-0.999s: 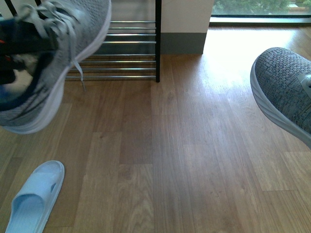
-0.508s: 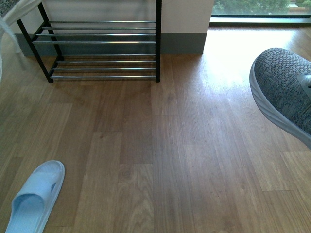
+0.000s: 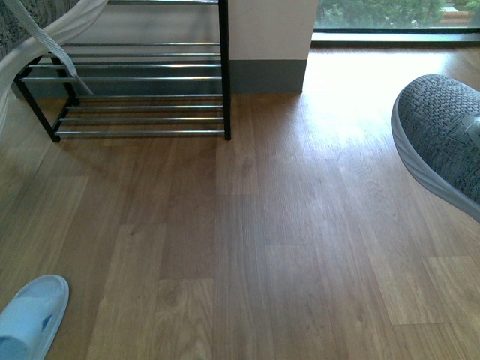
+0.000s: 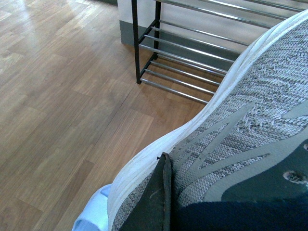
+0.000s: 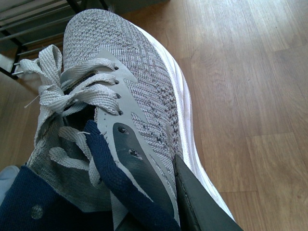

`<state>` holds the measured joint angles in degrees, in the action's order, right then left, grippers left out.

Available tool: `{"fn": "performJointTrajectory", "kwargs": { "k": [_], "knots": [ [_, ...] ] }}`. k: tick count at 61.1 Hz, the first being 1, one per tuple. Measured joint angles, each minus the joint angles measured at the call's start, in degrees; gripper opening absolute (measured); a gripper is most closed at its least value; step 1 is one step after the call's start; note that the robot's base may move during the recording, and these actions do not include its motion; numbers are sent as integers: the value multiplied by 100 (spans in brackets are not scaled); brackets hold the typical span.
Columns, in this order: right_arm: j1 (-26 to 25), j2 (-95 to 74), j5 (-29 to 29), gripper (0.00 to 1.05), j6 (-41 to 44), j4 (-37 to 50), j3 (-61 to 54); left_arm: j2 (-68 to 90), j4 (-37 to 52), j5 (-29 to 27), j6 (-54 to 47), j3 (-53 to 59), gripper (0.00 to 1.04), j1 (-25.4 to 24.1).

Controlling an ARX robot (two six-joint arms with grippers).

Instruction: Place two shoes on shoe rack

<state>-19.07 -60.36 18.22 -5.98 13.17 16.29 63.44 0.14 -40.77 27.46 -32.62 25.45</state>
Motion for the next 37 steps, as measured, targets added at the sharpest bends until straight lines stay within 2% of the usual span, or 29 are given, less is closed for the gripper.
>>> {"fn": "performJointTrajectory", "kwargs": {
  "k": [37],
  "knots": [
    [-9, -2, -24, 1, 0, 0, 0, 0, 0, 2, -2, 0, 2, 11]
  ]
}}
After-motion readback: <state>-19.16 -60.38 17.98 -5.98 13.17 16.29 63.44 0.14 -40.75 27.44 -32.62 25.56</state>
